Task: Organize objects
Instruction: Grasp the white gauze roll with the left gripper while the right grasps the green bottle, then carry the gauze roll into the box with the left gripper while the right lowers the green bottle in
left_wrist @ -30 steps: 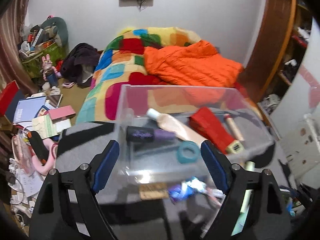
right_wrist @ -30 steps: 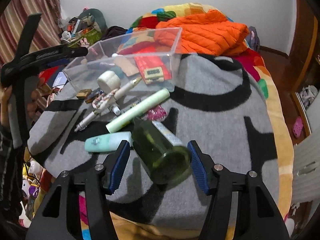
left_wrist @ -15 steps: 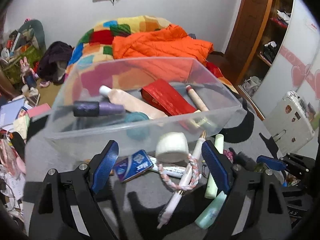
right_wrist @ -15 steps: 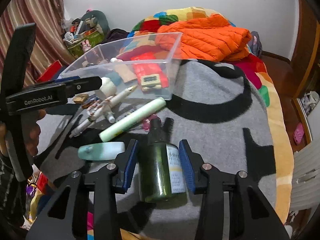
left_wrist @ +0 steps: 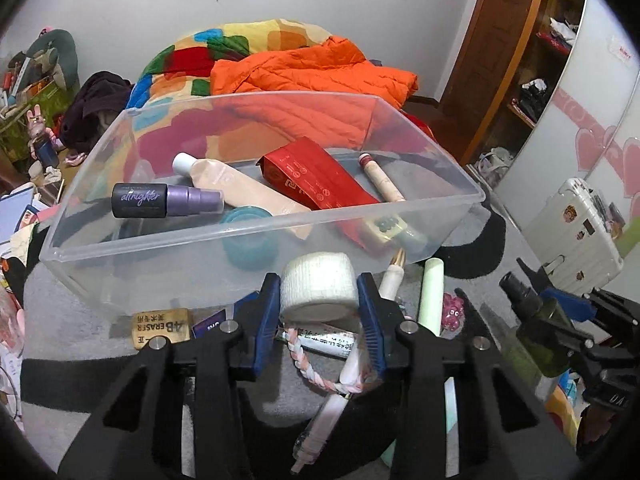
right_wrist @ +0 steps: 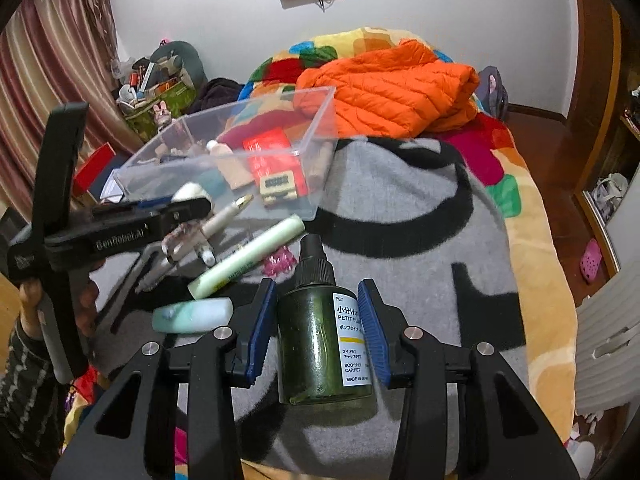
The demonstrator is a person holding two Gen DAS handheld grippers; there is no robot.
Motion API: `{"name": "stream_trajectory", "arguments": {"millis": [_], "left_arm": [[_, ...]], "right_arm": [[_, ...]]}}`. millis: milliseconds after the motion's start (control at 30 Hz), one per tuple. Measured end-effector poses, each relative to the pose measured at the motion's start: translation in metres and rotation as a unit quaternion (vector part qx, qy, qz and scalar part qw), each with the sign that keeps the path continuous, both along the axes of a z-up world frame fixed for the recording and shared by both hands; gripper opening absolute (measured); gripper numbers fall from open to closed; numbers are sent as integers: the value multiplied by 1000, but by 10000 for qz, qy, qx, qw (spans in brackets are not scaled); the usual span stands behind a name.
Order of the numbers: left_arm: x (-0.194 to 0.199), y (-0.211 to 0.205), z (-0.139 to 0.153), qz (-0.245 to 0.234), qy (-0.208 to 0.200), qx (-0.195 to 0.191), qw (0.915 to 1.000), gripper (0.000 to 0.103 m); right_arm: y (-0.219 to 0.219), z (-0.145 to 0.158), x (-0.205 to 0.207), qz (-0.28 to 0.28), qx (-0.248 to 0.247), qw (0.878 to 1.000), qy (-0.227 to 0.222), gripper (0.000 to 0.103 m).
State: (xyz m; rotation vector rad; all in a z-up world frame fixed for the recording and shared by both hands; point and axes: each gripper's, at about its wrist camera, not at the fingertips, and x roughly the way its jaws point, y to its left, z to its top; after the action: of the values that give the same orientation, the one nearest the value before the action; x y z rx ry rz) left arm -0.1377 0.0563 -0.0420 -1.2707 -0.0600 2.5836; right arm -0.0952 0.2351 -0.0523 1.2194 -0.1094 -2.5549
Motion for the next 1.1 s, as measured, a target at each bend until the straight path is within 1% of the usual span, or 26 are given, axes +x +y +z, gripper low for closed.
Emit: {"name": "stream_trajectory", "arguments": {"millis": [233, 433, 633, 800, 900, 1000, 1100], "left_arm": [[13, -8, 10, 57, 139, 175, 9997, 38], [28, -18, 35, 80, 406, 377, 9984, 38], [29, -31, 64, 191, 766, 381, 9962, 38], [19, -42, 80, 403, 975, 313, 9939, 38], [9, -45, 81, 488, 1018, 211, 9934, 38], [-4, -50, 77, 547, 936, 184, 9939, 38], [-15, -53, 69, 611, 848, 182, 9944, 38]], "right_arm": [[-7, 19, -6, 13, -15, 9996, 270, 38], [-19, 43, -19, 81, 16, 9981, 606, 38], [-34, 69, -35, 166, 38, 9947, 1010, 38], [-47, 82, -57, 217, -1, 9929, 1165, 38], [-55, 85, -70, 226, 11, 9926, 1190, 38], [-63, 84, -85, 187, 67, 9925, 1209, 38], [-69, 77, -101, 181, 57, 9942, 1056, 38]]}}
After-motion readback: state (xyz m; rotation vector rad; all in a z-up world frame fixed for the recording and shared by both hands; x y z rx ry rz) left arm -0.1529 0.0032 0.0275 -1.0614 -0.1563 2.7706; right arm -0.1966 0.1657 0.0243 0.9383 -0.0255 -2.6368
